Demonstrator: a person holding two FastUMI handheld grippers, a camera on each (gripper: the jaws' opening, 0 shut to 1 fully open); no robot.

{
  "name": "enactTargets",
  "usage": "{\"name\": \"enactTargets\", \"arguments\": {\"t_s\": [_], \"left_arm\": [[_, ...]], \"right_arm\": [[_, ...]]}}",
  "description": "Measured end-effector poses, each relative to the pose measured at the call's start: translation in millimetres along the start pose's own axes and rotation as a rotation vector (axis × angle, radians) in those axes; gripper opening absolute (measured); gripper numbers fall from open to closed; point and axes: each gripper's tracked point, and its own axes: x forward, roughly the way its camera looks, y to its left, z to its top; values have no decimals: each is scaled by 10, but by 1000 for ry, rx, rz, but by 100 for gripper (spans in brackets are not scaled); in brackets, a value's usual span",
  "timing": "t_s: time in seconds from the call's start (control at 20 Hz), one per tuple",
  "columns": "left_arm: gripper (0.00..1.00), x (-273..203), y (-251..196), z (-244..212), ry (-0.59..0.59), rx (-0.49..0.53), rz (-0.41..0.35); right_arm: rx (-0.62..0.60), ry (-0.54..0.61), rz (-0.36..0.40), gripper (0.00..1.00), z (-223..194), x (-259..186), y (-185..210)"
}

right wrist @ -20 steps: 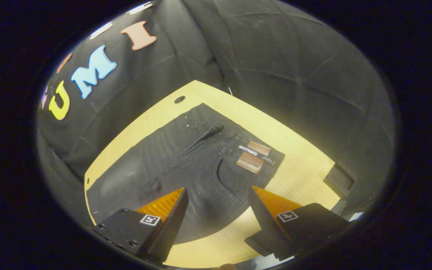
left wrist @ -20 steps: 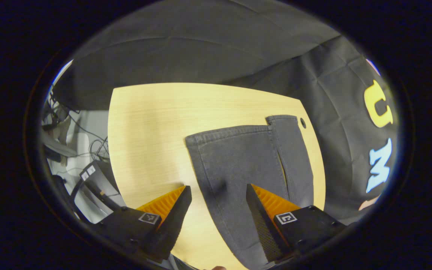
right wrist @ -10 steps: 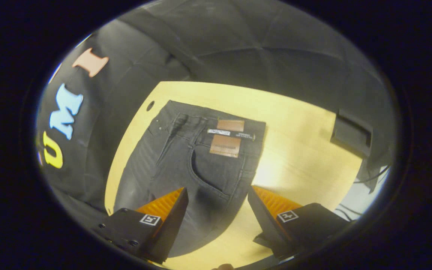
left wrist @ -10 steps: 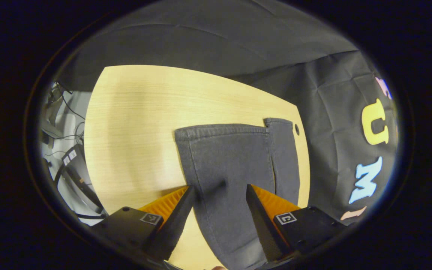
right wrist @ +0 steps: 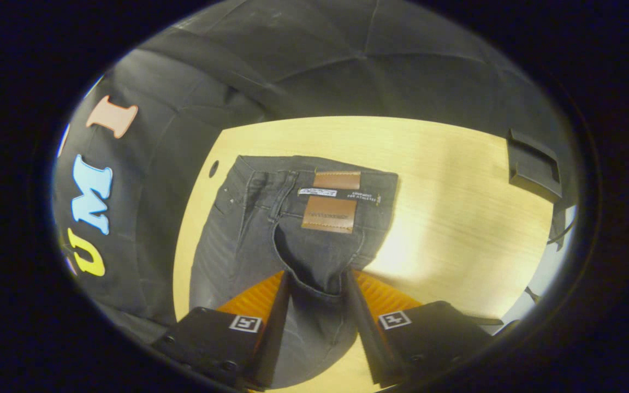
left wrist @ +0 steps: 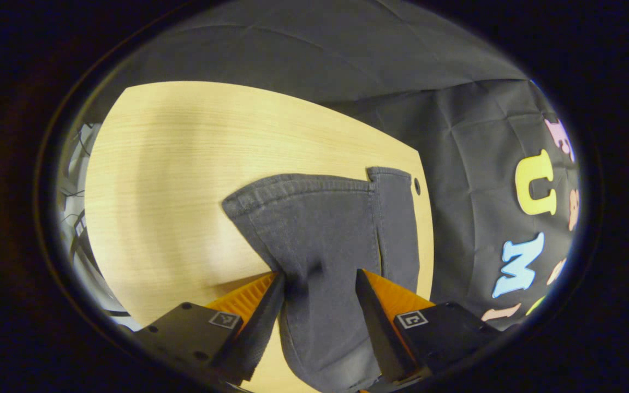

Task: Grasp the waist and the cuffs of the jeans and fold them to make the two legs overlap; first hold the waist and fold one-third of the jeans toward the cuffs, then hold the cuffs and fold the remaining one-third in the same direction to finish folding.

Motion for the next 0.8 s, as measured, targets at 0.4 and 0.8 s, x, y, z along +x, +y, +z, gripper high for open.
{"name": "enactTargets", "arguments": {"t_s": [0.4, 0.8], "left_arm": [[22, 68, 167, -39, 41, 3, 26], [11, -105, -57, -1, 118, -95, 37]], "right_arm": [[27, 48, 34, 16, 6, 36, -159], [1, 169, 196, 6, 136, -342, 124]]}}
